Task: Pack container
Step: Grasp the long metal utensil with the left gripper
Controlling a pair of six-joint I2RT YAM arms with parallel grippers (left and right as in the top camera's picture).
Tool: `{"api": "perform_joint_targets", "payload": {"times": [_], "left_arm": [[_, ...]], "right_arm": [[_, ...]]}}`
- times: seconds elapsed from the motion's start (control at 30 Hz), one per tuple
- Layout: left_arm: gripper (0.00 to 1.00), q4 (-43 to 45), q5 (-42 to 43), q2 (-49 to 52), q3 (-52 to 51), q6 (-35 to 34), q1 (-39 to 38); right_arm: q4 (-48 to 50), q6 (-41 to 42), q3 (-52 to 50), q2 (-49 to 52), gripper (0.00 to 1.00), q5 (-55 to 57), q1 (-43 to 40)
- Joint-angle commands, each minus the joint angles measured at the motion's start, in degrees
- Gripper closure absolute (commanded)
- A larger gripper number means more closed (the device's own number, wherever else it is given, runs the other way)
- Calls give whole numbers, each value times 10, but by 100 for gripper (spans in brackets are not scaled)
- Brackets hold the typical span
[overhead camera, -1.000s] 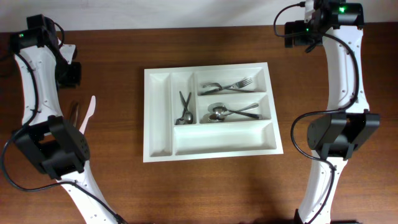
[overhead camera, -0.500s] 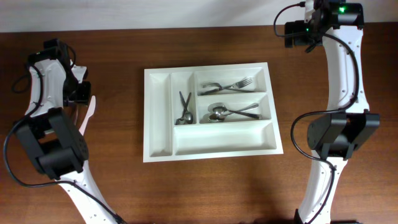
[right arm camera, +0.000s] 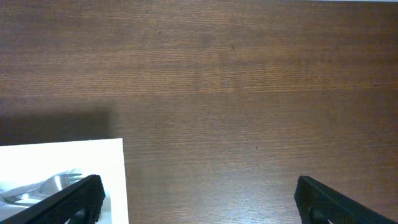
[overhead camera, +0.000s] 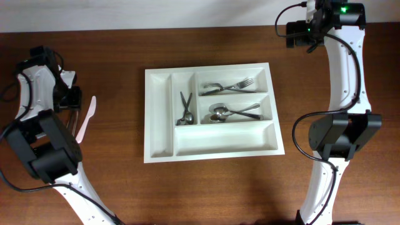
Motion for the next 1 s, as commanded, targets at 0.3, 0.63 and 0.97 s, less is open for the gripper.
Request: {"api": "perform_joint_targets", "payload": {"times": [0.3,0.63,0.97], "left_arm": [[39,1,21,52,-15,6,13],[71,4,20,54,-35,14,13],[96,-10,-2,54,-2,7,13]], "right_arm": [[0,7,6,-8,1,7,-2],[0,7,6,-8,1,7,-2],[0,7,6,-8,1,7,-2]]}}
